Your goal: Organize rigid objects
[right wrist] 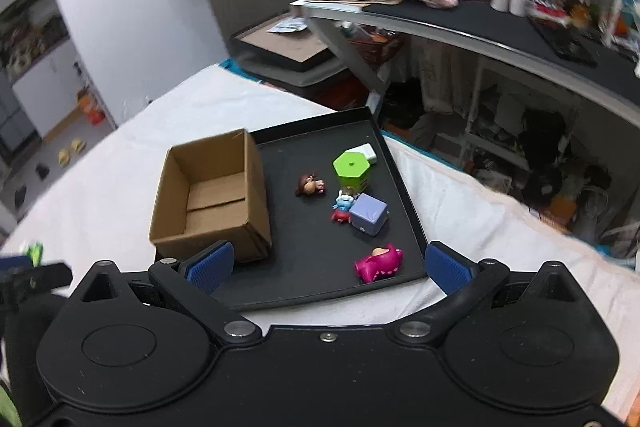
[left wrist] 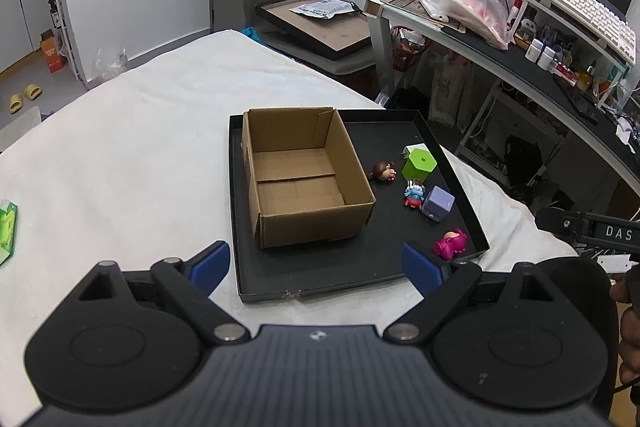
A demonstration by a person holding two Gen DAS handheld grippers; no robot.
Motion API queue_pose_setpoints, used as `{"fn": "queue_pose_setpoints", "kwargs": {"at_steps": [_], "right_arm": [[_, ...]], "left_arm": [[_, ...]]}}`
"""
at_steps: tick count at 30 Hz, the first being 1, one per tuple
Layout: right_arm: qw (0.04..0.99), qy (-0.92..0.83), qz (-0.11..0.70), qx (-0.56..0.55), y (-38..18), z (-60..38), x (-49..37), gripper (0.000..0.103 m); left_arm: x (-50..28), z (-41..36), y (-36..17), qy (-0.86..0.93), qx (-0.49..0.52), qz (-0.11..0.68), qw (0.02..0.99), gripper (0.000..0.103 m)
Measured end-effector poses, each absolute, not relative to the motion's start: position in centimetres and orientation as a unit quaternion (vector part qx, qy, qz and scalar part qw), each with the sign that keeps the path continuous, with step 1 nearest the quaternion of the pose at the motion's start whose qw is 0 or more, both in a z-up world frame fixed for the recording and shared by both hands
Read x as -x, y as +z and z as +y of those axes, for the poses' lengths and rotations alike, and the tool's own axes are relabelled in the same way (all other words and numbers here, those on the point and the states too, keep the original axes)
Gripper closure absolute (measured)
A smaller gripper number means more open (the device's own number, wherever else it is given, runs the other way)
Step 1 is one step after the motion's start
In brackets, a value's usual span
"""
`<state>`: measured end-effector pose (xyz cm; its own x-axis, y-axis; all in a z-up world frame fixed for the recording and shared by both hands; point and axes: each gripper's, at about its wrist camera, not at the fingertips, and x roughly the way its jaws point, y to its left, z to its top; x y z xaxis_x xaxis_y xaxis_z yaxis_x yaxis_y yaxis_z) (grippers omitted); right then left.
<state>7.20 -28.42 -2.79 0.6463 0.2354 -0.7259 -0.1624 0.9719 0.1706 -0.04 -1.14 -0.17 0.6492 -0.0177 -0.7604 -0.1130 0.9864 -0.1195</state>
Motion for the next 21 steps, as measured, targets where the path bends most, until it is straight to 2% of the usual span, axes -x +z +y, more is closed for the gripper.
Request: {"fn": "queue_pose_setpoints", "kwargs": {"at_steps": [21], "right_arm": [[0.907,0.124,0.403,-0.020,-2.51,-28.21,-6.63,0.000]], "left_arm": [[0.25,-0.87,0.41,0.027,0.075,0.415,0.906,0.011]]}}
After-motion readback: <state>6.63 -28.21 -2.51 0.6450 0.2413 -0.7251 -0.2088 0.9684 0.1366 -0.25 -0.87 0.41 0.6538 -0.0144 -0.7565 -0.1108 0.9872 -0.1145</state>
